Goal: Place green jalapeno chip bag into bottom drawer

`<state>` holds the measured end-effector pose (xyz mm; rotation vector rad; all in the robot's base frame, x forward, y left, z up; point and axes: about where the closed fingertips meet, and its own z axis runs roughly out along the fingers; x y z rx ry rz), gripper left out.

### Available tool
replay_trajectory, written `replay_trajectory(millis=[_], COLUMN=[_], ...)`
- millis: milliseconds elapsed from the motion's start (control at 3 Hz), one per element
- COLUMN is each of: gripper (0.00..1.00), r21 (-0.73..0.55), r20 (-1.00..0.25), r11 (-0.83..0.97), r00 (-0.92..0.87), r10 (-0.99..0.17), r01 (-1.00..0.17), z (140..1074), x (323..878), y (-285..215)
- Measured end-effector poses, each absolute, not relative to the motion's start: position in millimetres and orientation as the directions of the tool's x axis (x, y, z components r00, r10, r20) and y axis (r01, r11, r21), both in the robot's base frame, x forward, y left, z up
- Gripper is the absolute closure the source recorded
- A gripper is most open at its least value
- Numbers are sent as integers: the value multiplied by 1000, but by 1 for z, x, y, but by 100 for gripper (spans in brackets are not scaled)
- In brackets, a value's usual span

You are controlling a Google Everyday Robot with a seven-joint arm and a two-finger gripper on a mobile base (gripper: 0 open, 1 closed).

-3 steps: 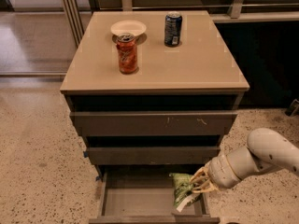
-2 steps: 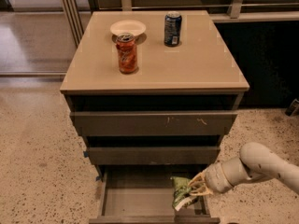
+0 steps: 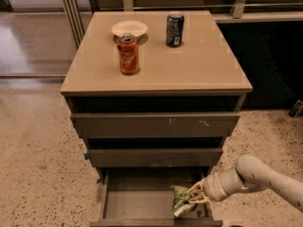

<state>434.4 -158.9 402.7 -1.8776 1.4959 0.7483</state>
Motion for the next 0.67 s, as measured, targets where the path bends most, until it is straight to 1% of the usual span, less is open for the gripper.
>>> replay_trajectory(millis=[333, 667], gripper=[100, 100], r21=[-191, -302], r20=[-719, -697], r11=[-144, -101], r00=[238, 292], r10=[-653, -655], r01=[-971, -948], z=[370, 323], x=[443, 471], y=[-154, -140])
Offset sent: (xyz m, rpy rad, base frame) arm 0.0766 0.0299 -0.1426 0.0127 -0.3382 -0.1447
